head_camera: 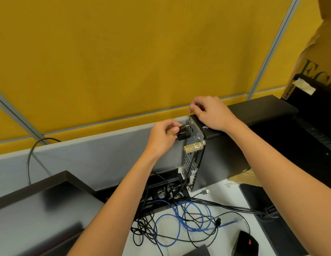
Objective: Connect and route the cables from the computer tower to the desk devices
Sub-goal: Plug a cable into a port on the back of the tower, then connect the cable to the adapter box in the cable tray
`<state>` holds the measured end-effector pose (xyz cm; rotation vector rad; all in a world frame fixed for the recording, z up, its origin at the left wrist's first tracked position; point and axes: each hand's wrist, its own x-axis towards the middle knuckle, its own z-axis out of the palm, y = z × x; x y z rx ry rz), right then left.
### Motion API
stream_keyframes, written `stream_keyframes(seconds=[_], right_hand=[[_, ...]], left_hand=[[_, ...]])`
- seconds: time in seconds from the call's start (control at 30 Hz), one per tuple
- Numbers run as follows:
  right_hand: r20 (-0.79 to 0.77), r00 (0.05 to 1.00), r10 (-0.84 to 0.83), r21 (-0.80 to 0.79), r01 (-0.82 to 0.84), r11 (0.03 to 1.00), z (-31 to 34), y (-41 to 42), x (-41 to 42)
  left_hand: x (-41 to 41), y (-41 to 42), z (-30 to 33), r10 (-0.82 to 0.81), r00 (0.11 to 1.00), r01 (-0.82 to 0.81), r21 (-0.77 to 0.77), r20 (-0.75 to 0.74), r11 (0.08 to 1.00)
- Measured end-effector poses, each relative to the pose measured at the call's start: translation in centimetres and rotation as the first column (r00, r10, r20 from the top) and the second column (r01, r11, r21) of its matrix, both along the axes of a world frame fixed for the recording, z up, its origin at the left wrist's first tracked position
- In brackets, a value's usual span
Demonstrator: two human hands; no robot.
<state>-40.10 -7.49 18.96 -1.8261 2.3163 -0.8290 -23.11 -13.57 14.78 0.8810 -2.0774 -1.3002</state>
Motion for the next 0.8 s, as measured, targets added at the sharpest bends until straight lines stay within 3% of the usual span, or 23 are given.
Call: stream_keyframes(seconds=[0.2, 0.37, 0.8], right_hand=[[-0.034, 0.999, -0.029, 0.013, 0.03, 0.999, 0.2, 0.2, 0.2], [-0.051, 0.998, -0.046, 0.019, 0.047, 0.999, 0.4, 0.1, 0.6], [-0.066, 0.996, -0.051, 0.031, 0.054, 0.998, 0.1, -0.3, 0.7]], left_hand=[[-0.8, 0.3, -0.4, -0.006, 0.997, 0.022, -0.199, 0.079, 0.98], [-0.5, 0.9, -0.6, -0.062, 0.978, 0.15, -0.461, 0.199, 0.874], [-1.9, 0.9, -0.7, 0.014, 0.992, 0.051, -0.5, 0.125, 0.865]])
